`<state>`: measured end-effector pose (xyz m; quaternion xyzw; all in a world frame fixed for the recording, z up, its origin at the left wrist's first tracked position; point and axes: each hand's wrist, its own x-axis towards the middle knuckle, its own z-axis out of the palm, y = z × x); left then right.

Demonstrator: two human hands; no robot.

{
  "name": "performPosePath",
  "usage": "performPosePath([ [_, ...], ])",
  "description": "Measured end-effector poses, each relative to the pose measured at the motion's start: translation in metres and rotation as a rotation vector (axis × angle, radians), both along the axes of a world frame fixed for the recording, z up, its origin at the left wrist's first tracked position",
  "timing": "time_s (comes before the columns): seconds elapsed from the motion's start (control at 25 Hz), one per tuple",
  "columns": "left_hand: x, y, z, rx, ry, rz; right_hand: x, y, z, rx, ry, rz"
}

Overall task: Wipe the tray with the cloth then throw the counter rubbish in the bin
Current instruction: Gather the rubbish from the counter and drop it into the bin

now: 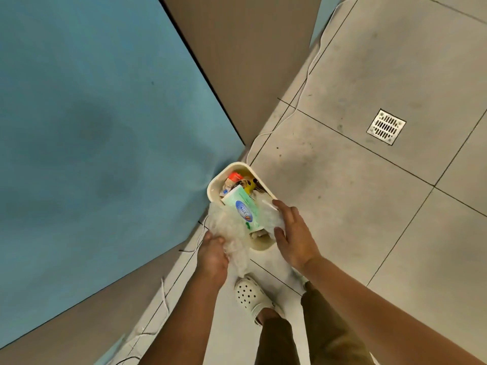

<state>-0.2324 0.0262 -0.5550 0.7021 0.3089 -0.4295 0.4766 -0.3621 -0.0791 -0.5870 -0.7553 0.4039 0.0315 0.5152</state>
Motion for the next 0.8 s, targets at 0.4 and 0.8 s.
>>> performPosePath([
  [0.4,0.020,-0.033,-0.040,0.242,-0.214,-0.433,0.027,-0.009,-0.050,-0.269,0.321,0.600],
  [0.8,0.034,-0.034,-0.077,0.165,-0.279,-0.806,0.051,0.014,-0.108,-0.138,0.622,0.823],
])
